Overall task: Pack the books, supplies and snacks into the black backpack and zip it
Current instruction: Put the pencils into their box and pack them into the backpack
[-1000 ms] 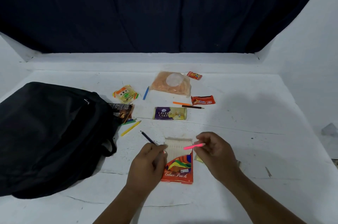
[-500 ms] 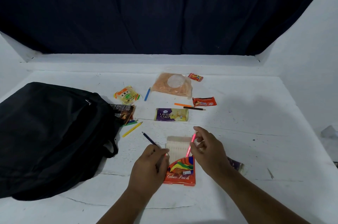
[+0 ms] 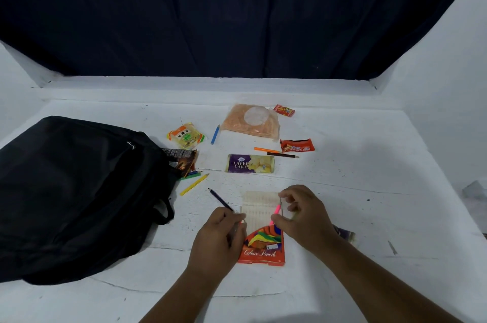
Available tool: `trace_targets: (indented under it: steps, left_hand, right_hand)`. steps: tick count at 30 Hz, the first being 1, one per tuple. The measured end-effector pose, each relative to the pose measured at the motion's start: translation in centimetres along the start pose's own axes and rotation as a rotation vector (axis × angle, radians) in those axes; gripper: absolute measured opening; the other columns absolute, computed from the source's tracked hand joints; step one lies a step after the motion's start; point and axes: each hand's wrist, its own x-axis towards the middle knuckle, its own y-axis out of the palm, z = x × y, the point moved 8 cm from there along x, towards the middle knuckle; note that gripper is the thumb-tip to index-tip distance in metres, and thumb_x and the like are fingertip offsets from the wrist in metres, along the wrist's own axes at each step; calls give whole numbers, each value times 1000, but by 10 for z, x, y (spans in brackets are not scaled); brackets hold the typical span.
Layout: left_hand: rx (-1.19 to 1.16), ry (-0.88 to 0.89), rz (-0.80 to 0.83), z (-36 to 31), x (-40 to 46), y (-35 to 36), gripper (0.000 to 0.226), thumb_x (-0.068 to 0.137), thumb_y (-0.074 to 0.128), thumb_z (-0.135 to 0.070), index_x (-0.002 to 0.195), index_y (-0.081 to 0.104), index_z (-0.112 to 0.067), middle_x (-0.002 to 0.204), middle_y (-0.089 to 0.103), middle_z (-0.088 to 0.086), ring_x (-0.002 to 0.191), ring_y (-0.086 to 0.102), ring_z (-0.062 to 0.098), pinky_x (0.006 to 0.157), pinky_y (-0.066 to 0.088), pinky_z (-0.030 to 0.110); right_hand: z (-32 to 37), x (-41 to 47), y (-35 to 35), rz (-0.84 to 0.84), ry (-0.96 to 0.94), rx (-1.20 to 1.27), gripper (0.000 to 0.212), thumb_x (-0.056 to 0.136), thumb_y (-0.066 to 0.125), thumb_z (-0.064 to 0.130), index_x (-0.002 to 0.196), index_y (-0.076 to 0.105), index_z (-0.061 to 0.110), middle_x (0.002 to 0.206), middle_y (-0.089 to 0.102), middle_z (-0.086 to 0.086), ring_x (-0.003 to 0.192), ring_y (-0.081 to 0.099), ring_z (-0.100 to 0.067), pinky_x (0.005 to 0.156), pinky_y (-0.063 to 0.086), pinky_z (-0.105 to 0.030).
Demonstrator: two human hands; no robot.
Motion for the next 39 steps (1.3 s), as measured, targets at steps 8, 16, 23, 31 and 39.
trace_targets:
  steps: [8,16,23,31,39]
  left_hand:
    - [-34,32,-19,1,0,-3,25,92,62,-36,107,75,-20,111,66,-10,88,64,0,71,54,12]
    - [-70,10,-26,5,0,-3,39,92,53,-54,110,74,-25,107,61,-13,74,66,7,59,57,22]
    - [-19,6,-21,0,-2,-1,40,93,53,-54,111,73,-24,105,60,-12,85,66,0,60,57,16]
    - [109,49,-68,-8,-2,-7,38,91,52,-51,104,75,-24,99,64,-8,91,61,8,72,53,20]
    - [132,2,-73,-9,-1,-6,37,93,52,-48,108,73,-21,100,64,-5,96,55,10,75,46,21]
  right_hand:
    - [2,0,4,21,-41,-61,36,77,79,44,105,76,22,109,60,15,96,57,-6,76,46,-8]
    - [2,1,4,80,-54,-95,33,81,74,38,111,73,24,120,63,12,104,54,-6,89,50,-17]
    - [0,2,1,50,-97,-54,15,82,71,34,85,76,20,102,68,11,92,59,-6,79,48,-12]
    - [0,3,2,160,-51,18,19,79,78,27,84,61,33,105,61,17,96,60,-10,74,52,-10]
    - [4,31,-30,28,59,80,11,91,68,15,95,68,25,98,68,14,85,63,-5,65,46,-4]
